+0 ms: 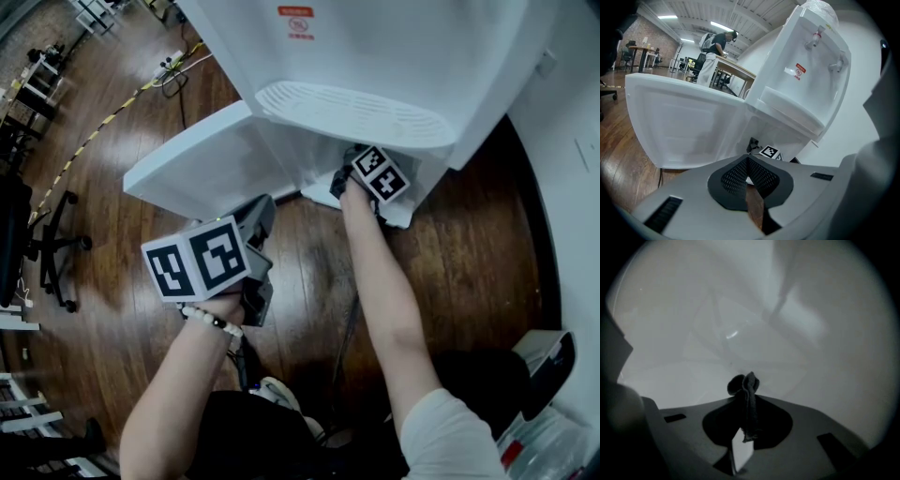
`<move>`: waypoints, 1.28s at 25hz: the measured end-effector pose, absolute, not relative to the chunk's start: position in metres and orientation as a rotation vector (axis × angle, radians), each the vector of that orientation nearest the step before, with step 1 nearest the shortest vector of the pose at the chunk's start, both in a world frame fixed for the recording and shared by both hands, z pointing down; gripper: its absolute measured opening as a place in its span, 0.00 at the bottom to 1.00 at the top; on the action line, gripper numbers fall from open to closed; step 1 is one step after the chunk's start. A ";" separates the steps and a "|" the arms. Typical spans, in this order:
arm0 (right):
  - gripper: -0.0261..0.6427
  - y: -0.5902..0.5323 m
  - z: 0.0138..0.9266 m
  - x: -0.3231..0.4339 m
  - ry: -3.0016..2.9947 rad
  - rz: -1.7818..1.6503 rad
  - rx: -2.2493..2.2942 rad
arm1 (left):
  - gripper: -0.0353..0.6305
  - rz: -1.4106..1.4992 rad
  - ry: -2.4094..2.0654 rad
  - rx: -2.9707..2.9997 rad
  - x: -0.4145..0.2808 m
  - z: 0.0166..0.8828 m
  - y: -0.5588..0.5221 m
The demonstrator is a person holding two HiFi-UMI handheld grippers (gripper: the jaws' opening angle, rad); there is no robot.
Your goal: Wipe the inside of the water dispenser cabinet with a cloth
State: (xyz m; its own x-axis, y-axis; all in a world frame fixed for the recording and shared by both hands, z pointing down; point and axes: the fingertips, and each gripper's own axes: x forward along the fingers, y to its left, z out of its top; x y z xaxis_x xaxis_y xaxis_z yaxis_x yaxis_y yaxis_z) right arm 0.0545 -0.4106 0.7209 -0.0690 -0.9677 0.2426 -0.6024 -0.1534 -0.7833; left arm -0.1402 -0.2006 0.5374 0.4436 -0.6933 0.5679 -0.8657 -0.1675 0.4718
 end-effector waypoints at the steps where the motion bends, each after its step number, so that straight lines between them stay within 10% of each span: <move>1: 0.11 -0.410 0.727 0.054 1.662 -1.142 -1.770 | 0.04 0.282 -1.312 1.923 -0.140 0.538 -0.201; 32: 0.12 -0.387 0.662 0.097 1.475 -0.977 -1.769 | 0.04 0.258 -1.209 1.976 -0.126 0.531 -0.194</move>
State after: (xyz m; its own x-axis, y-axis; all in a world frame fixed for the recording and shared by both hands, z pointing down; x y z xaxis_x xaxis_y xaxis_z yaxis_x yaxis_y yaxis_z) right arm 0.0967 -0.3871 0.6620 0.0991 -0.9843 0.1459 -0.5182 -0.1762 -0.8369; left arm -0.1260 -0.1943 0.5312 0.5249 -0.6622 0.5348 -0.8230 -0.2344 0.5175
